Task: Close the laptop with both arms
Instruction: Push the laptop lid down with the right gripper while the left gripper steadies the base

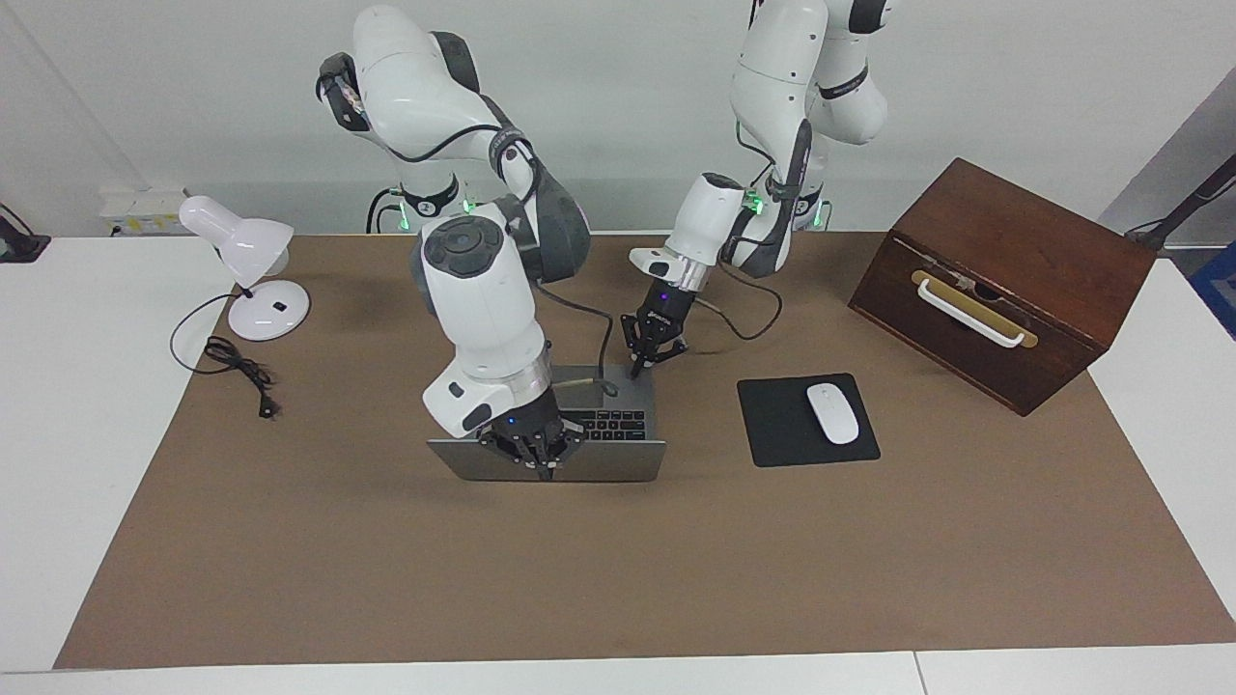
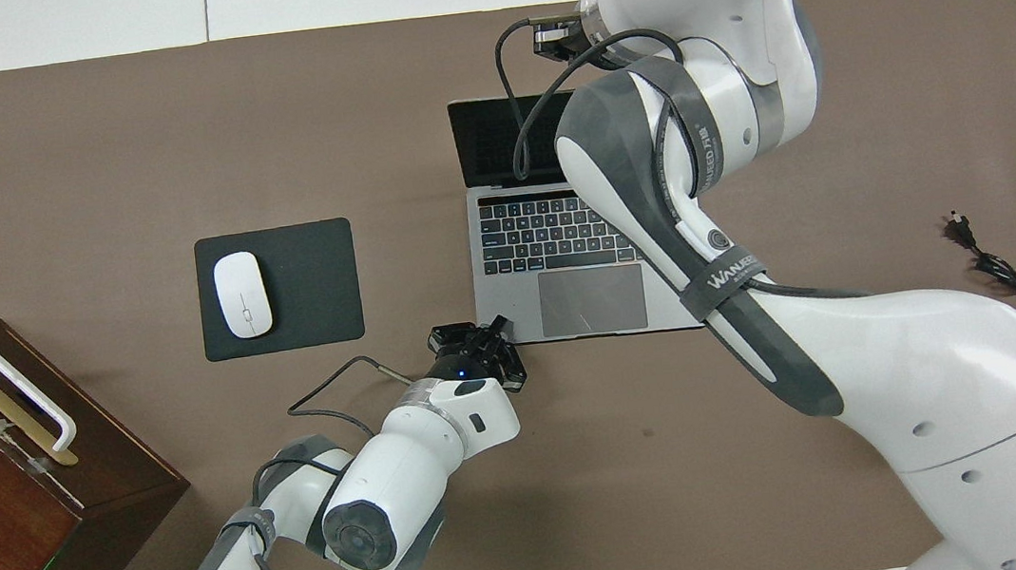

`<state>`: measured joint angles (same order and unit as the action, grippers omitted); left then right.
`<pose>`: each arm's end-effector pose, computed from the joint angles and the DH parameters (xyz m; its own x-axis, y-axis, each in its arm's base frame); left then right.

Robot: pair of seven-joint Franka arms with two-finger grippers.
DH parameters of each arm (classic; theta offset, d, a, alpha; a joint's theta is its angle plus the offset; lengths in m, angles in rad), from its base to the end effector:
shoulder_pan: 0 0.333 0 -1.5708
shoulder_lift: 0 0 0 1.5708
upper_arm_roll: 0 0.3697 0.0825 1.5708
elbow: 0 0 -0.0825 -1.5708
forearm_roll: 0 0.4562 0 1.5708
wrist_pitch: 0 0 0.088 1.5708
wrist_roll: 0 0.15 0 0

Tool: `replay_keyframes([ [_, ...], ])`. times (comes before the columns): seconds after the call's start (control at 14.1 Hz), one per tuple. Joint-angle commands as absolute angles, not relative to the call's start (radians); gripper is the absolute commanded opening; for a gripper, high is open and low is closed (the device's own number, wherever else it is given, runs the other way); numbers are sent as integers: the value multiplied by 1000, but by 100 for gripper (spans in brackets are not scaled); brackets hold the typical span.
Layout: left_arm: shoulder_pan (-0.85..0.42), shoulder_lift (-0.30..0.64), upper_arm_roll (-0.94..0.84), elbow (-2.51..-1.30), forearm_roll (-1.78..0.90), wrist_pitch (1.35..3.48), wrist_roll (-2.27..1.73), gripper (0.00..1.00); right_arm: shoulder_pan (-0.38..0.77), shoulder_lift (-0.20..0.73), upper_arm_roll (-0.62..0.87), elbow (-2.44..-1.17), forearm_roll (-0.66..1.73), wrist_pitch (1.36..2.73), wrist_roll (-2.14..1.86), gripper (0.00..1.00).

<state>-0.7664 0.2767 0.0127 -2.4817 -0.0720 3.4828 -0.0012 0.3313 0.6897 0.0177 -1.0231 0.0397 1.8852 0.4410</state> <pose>0.4386 -0.3984 0.2197 0.5898 -0.4625 0.6620 -0.6336 -0.7732 0.0242 0.8220 0.2988 0.4503 0.9846 -0.1128 0.1333 -0.0972 -0.9882 -0.1188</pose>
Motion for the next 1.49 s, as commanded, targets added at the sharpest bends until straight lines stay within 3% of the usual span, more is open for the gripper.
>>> replay_keyframes([
  [0.0, -787, 273, 31, -2523, -87, 3501, 34, 0, 321, 663, 28, -1026, 75, 1784, 442, 0],
  [0.35, -787, 265, 31, -2562, -87, 3502, 40, 0, 313, 643, 20, -1040, 133, 1639, 449, 0],
  [0.64, -784, 258, 31, -2585, -87, 3501, 61, 0, 299, 594, 21, -1124, 140, 1576, 454, 0],
  [1.42, -779, 264, 34, -2582, -87, 3497, 86, 0, 281, 477, 21, -1379, 213, 1601, 448, 0],
])
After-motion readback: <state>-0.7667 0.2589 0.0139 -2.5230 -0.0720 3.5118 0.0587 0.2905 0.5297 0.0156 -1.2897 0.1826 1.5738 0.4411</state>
